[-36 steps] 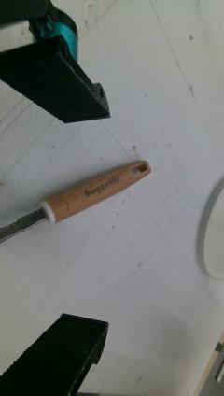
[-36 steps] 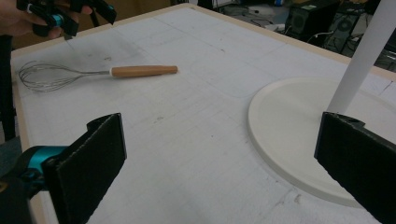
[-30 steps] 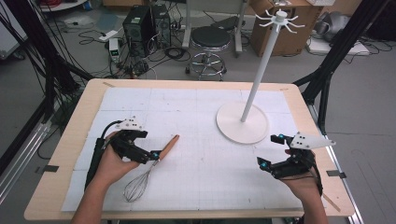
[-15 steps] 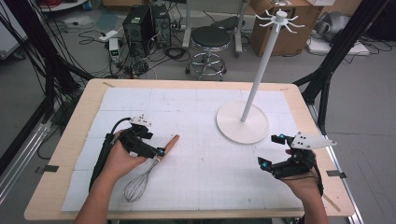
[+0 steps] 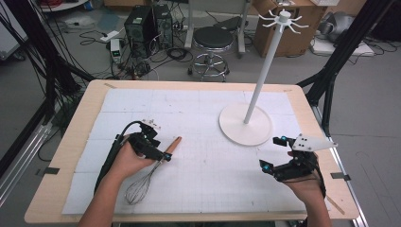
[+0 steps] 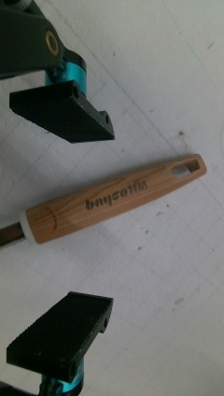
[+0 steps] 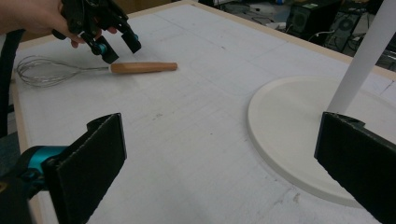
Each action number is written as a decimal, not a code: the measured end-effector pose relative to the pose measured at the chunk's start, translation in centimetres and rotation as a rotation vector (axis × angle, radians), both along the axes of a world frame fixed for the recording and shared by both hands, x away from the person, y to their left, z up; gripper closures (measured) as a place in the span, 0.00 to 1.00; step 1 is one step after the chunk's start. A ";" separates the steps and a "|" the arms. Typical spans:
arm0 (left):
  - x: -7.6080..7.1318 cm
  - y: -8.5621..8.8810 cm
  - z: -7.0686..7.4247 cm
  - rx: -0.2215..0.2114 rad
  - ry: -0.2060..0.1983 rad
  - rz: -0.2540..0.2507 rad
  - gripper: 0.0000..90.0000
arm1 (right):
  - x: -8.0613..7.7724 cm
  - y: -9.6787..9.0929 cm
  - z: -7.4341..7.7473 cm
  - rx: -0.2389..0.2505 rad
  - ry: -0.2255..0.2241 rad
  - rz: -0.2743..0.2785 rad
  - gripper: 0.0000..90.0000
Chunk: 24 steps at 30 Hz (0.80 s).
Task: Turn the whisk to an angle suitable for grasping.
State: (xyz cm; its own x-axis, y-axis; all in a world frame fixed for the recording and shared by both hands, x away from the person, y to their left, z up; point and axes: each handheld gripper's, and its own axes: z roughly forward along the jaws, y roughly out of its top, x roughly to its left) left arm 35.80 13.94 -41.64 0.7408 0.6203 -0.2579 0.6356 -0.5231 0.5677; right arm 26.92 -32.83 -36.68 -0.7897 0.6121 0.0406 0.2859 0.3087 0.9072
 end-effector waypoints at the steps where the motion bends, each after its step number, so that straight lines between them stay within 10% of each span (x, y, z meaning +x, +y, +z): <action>1: 0.1 -0.1 0.1 0.016 -0.003 0.006 0.19 | 0.0 0.0 0.0 -0.001 0.005 -0.001 0.01; 24: 0.0 -0.7 -0.6 0.092 0.072 -0.006 0.43 | 0.1 0.1 -0.3 -0.007 0.009 0.007 0.01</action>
State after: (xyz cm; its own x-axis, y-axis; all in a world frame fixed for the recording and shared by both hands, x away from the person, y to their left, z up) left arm 35.81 13.23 -42.23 0.7261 0.6393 -0.2532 0.6699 -0.5748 0.4699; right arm 27.01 -32.76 -37.02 -0.7936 0.6069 0.0434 0.2919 0.3172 0.9023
